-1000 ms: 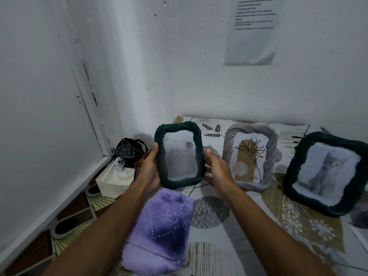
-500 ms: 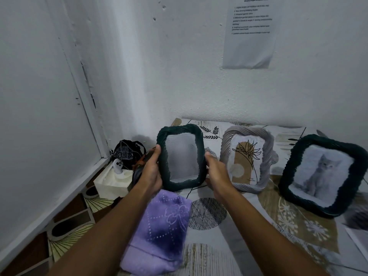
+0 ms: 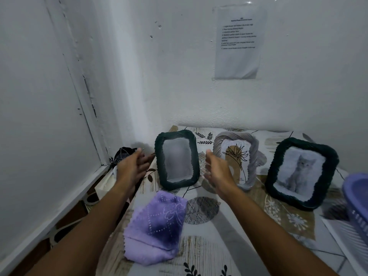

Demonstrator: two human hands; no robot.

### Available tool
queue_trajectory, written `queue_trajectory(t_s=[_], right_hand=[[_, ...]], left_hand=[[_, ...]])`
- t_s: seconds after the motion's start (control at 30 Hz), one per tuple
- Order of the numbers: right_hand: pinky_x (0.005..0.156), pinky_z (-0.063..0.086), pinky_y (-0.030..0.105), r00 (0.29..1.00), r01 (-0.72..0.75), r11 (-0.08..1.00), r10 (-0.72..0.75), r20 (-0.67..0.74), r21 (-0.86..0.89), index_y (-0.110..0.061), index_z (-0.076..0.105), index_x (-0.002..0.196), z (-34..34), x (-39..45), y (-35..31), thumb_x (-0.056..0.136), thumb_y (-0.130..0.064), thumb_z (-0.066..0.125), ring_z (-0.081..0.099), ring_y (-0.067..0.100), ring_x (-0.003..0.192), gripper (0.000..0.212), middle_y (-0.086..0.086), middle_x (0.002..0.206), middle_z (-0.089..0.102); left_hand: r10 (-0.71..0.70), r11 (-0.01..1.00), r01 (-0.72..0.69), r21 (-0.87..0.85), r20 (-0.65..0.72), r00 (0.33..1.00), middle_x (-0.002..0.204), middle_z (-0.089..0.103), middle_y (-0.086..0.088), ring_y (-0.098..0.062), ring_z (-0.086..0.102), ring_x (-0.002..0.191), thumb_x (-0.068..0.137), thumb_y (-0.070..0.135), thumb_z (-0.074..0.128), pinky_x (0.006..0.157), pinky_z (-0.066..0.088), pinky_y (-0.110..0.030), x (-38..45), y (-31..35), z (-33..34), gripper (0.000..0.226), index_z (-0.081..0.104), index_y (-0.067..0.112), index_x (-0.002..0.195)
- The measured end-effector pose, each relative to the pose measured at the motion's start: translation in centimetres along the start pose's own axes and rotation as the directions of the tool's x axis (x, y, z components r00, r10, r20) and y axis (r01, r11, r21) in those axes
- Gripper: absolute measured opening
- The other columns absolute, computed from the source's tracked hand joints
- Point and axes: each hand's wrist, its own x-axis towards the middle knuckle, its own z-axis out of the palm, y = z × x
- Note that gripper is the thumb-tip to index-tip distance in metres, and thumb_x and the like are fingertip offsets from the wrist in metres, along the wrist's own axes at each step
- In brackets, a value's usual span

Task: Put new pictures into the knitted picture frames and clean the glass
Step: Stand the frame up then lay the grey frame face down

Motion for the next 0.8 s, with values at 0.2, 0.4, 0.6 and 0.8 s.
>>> queue_trajectory(t_s=[0.2,0.4,0.6,0.8], right_hand=[[0.101,0.042,0.048,0.998,0.044,0.997,-0.040,-0.058,0.069,-0.011,0.059,0.114,-4.2,-1.2,-3.1,0.097,-0.047,0.041,0.054,0.032,0.114,0.044,0.016,0.130,0.055],[0.088,0.049,0.042,0.983,0.055,0.997,-0.045,-0.176,0.048,-0.011,0.059,0.121,-9.2,-1.0,-4.0,0.095,-0.052,0.044,0.056,0.024,0.104,0.050,0.006,0.116,0.059],[0.100,0.043,0.055,0.969,0.025,1.000,-0.023,-0.244,0.005,0.001,0.062,0.109,-11.5,-0.3,-2.9,0.100,-0.038,0.042,0.055,0.044,0.113,0.045,0.025,0.123,0.059],[0.106,0.038,0.050,0.973,0.043,0.992,-0.068,-0.219,-0.118,-0.015,0.051,0.133,-10.9,1.7,-0.5,0.097,-0.048,0.039,0.049,0.028,0.122,0.050,0.010,0.136,0.053]], left_hand=[[0.249,0.968,-0.248,0.029,-0.028,0.968,0.100,0.069,-0.005,-0.017,0.065,0.092,0.095,0.030,0.056,0.067,0.050,-0.026,-3.5,5.4,1.7,0.015,0.065,0.018,0.090],[0.220,0.972,-0.230,0.044,0.168,0.961,0.102,0.069,-0.005,-0.020,0.065,0.094,0.094,0.036,0.056,0.078,0.052,-0.036,-5.6,5.7,8.4,0.022,0.065,0.016,0.093],[0.060,0.990,-0.097,0.106,0.306,0.950,0.110,0.067,-0.006,-0.022,0.061,0.101,0.095,0.038,0.053,0.089,0.050,-0.044,-6.3,1.8,14.3,0.026,0.063,0.016,0.105],[-0.086,0.988,0.032,0.151,0.366,0.927,0.117,0.054,-0.002,-0.021,0.050,0.112,0.101,0.040,0.037,0.103,0.040,-0.044,-6.6,-0.6,18.3,0.039,0.054,0.013,0.125]])
